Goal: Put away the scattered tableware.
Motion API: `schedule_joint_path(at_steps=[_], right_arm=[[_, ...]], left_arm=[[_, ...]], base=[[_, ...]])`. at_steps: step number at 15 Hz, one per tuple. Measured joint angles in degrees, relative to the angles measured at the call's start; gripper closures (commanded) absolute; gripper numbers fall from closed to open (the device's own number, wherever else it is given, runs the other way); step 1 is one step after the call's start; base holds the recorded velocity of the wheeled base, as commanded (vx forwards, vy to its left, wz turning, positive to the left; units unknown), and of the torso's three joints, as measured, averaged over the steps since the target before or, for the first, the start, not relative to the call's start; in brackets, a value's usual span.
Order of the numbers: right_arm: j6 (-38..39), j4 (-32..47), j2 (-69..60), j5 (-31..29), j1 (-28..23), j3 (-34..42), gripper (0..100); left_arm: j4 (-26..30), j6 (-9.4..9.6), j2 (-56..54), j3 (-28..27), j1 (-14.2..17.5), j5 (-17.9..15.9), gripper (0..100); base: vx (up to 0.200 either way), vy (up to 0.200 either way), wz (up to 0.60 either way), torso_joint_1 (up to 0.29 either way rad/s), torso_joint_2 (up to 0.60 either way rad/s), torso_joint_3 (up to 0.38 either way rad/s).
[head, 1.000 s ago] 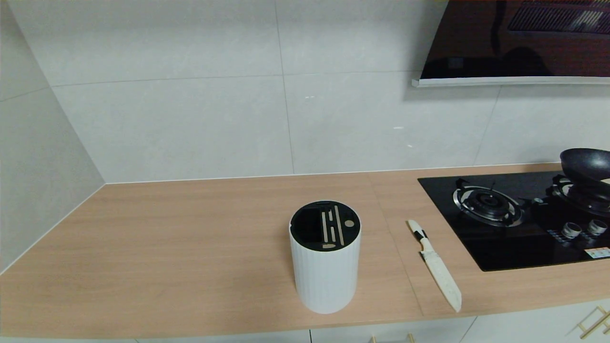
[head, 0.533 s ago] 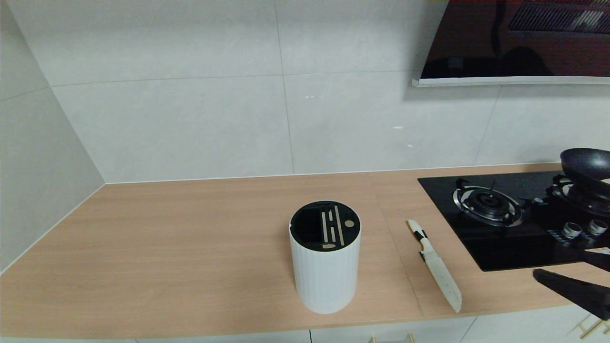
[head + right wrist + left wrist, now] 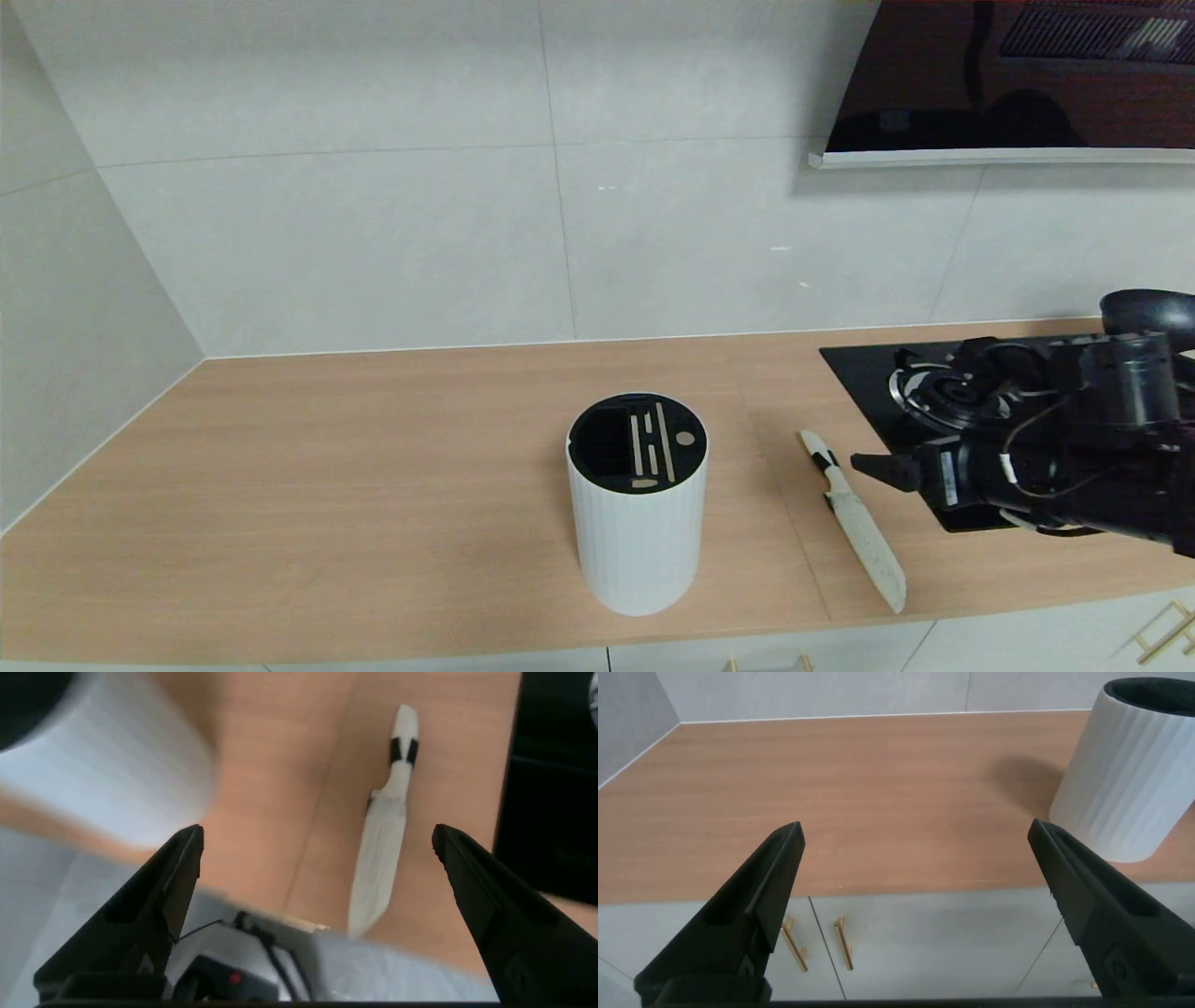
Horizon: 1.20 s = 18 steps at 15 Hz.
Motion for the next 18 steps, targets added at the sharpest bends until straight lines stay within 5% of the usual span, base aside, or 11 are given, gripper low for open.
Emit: schedule_joint_path(at_steps=[9, 18], right_arm=[[0.0, -15.0, 26.8, -9.2, 0.2, -4.4, 0], [0.3, -16.3, 34.4, -11.8, -1.6, -8.1, 0]], left_arm=[[0.0, 0.00, 0.0, 0.0, 0.0, 0.0, 0], [0.0, 0.00, 0.0, 0.0, 0.0, 0.0, 0]], base=[[0.000, 0.000, 0.00, 0.000, 0.00, 0.000], [0.000, 0.000, 0.00, 0.000, 0.00, 0.000]])
